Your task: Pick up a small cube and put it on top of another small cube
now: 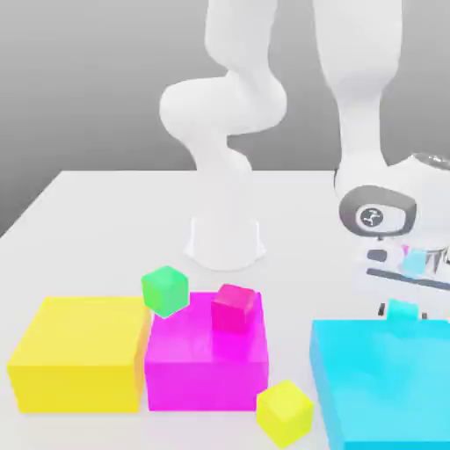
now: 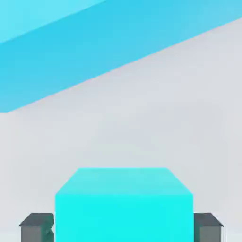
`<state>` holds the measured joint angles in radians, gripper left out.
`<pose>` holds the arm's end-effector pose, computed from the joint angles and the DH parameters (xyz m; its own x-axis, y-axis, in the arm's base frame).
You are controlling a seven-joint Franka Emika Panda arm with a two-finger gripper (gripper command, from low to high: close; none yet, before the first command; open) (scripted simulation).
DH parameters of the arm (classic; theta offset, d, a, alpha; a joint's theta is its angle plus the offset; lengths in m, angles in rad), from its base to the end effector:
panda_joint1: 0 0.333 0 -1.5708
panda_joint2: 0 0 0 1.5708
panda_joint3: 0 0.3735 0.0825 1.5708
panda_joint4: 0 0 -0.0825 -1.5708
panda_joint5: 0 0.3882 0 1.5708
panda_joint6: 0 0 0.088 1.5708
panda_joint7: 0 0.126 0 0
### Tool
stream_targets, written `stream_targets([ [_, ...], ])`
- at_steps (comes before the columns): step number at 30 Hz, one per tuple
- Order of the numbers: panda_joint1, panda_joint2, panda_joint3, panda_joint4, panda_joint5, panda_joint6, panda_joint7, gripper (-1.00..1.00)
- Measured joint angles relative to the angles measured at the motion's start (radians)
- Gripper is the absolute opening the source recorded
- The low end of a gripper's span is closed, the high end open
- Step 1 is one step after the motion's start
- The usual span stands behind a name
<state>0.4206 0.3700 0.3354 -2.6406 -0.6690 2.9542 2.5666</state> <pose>0.2677 0.3231 0.1585 0.3887 -0.9214 -0.0041 -0.9214 -0.3887 -0.0010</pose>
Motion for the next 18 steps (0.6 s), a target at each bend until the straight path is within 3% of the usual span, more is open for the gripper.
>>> stream_targets([
  [4,-0.022,-0.017,0.028,-0.006,0.027,-0.010,-0.020,-1.00],
  [13,-0.222,-0.226,0.300,-0.075,0.391,-0.131,-0.295,-1.00],
  [18,-0.361,-0.399,0.226,-0.100,0.526,-0.265,-0.380,-1.00],
])
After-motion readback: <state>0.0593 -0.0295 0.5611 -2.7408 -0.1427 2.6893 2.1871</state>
